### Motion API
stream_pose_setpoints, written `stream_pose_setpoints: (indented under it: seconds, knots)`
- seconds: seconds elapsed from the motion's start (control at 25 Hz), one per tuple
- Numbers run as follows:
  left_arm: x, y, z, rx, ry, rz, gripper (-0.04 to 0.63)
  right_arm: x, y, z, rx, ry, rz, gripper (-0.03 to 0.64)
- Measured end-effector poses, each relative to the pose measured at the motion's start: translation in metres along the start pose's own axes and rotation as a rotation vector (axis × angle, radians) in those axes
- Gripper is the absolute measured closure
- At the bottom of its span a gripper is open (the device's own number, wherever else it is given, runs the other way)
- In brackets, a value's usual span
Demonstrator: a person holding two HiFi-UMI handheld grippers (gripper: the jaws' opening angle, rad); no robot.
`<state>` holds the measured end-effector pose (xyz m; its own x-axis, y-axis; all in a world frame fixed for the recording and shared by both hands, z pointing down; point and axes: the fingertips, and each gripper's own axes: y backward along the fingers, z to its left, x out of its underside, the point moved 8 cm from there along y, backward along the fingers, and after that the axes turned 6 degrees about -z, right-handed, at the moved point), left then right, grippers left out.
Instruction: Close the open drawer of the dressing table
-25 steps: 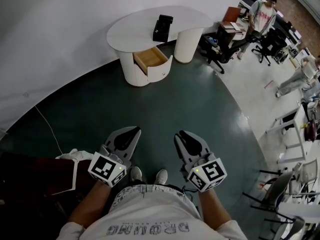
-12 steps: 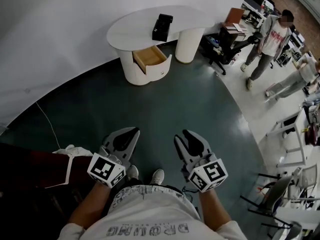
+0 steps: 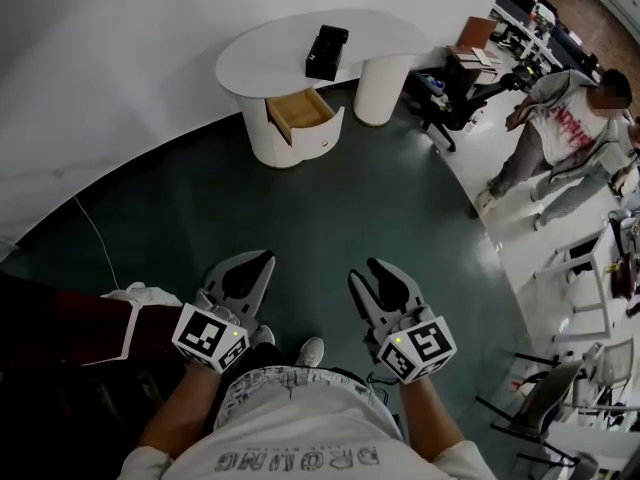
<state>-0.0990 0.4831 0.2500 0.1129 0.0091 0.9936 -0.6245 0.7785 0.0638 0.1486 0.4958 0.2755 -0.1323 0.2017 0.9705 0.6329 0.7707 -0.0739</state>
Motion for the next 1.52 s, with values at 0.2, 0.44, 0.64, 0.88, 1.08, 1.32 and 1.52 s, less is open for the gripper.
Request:
stream_pose_setpoints:
  seconds: [0.2, 0.44, 0.64, 0.88, 1.08, 1.32, 1.52]
  knots:
    - [0.002, -0.011, 0.001, 0.001, 0.000, -0.003, 0.574, 0.000, -0.004, -0.011, -0.001, 0.000, 0.002, 0.456]
    - [0.011, -0.031, 0.013, 0.001, 0.012, -0.009, 0.574, 0.003, -0.019, -0.029, 0.004, -0.009, 0.011, 0.456]
    - [0.013, -0.052, 0.029, -0.001, 0.022, 0.003, 0.574, 0.000, -0.039, -0.045, 0.005, -0.014, 0.018, 0.456]
    - [0.018, -0.086, 0.070, 0.015, 0.031, 0.001, 0.574, -0.003, -0.086, -0.067, 0.013, -0.017, 0.036, 0.457]
    - [0.016, -0.116, 0.118, 0.032, 0.045, 0.016, 0.574, -0.012, -0.135, -0.080, 0.031, -0.022, 0.041, 0.459]
    - [0.009, -0.147, 0.164, 0.087, 0.038, 0.029, 0.574, -0.023, -0.184, -0.090, 0.061, -0.025, 0.034, 0.460]
    - [0.004, -0.166, 0.198, 0.110, 0.046, 0.031, 0.574, -0.030, -0.216, -0.095, 0.082, -0.027, 0.035, 0.462]
